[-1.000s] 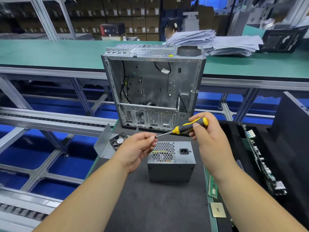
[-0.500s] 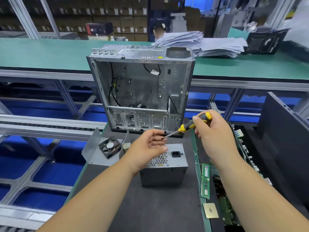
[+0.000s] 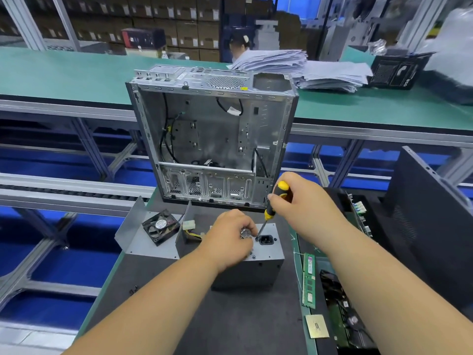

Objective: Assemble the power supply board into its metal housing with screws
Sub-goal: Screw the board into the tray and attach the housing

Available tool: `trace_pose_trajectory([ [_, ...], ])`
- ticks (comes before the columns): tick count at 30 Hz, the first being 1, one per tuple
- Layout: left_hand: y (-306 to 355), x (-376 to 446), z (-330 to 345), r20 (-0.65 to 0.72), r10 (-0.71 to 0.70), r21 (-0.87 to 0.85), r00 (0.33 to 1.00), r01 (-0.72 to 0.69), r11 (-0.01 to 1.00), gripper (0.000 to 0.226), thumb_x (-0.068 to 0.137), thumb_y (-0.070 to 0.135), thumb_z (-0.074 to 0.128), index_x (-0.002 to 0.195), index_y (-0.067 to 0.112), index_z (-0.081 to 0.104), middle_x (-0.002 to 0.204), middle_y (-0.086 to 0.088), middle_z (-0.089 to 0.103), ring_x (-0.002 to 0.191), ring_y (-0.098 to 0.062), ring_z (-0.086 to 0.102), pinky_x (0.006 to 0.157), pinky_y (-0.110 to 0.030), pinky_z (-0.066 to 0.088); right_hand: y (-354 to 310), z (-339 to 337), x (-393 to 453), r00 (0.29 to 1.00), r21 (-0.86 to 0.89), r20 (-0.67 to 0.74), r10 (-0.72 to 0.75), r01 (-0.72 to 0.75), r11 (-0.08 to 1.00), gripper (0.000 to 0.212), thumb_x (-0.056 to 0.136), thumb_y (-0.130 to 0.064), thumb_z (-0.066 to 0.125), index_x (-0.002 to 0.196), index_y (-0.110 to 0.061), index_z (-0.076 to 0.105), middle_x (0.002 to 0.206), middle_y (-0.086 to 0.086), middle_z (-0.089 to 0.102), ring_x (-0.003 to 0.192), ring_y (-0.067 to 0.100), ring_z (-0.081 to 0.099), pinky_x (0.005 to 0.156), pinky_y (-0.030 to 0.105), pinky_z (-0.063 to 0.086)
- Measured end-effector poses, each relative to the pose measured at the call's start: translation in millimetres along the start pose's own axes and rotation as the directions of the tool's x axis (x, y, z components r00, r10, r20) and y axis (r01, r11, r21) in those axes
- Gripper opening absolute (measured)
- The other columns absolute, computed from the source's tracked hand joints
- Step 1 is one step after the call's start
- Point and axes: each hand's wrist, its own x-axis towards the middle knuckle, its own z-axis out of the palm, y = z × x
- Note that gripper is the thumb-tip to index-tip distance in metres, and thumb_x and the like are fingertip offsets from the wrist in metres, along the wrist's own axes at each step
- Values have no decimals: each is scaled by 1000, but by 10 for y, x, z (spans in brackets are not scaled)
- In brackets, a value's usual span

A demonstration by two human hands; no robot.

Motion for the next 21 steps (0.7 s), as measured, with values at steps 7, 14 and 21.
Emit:
trace_pose_trajectory([
  [7, -40, -15, 14, -12, -26, -82, 1000, 25, 996, 24, 73, 11, 64, 80, 33, 68, 99, 14, 55, 109, -11, 47, 96, -32, 42, -37, -21, 41, 995, -70, 82, -56, 62, 996, 17, 91, -37, 58, 87, -24, 48, 73, -3, 60, 68, 18, 56, 61, 35, 48],
  [14, -69, -2, 36, -6, -24, -35, 1000, 24, 999, 20, 72, 18, 66, 78, 36, 62, 100, 17, 53, 110, -11, 44, 97, -33, 41, -224, -219, 153, 929, -113, 357, -94, 143, 983, 13, 80, -26, 62, 85, -35, 55, 81, -10, 64, 73, 11, 58, 63, 32, 51],
  [21, -84, 3, 50, -11, -45, -36, 999, 44, 998, 16, 71, 20, 63, 76, 36, 62, 100, 21, 53, 110, -7, 42, 96, -33, 42, -409, -371, 298, 882, -304, 467, -68, 232, 924, 14, 81, -23, 64, 84, -35, 60, 82, -14, 62, 74, 4, 55, 56, 25, 41],
])
